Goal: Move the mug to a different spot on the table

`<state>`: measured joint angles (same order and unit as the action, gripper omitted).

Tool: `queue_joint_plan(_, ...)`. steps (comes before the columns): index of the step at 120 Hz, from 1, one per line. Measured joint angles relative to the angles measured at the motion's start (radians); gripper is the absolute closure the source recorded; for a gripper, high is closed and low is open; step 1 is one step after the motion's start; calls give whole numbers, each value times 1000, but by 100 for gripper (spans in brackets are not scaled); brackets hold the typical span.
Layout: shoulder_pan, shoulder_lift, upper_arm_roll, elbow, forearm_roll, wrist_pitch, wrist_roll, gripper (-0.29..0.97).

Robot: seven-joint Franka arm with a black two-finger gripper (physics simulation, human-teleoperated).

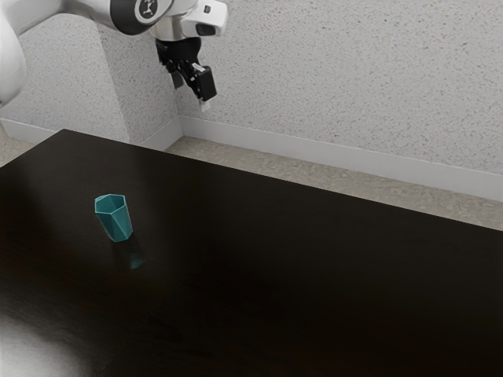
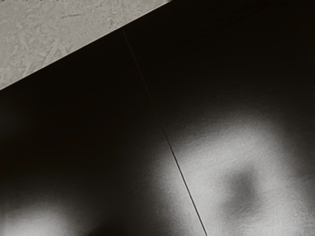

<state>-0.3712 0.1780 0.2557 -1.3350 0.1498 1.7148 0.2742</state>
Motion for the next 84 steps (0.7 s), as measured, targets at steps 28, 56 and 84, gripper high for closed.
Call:
queue_joint_plan(28, 11, 15, 96, -19, -5, -1, 19, 0)
queue_joint_plan(56, 28, -5, 212, -199, -7, 58, 10, 0)
queue_joint_plan(84, 33, -57, 344, -373, -80, 201, -116, 0)
